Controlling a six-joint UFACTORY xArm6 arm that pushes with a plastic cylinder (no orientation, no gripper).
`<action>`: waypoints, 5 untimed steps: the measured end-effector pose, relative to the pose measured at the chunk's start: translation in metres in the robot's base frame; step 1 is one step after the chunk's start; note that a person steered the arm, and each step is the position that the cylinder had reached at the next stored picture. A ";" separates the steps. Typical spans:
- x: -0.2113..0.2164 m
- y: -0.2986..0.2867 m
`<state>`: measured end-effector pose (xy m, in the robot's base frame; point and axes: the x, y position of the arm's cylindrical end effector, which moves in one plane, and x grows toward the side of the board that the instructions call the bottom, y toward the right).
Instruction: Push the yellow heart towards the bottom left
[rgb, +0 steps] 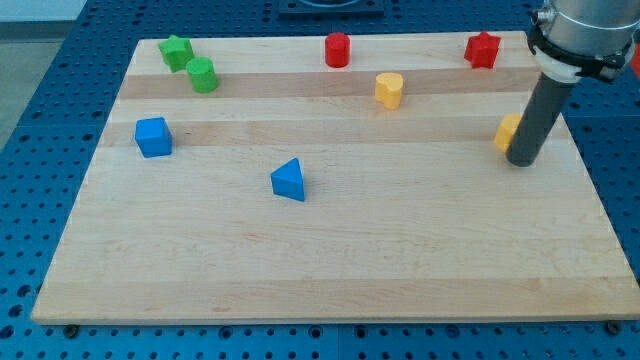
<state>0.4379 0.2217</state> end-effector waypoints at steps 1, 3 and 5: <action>0.000 0.000; 0.001 -0.065; -0.057 -0.097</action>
<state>0.3810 0.1248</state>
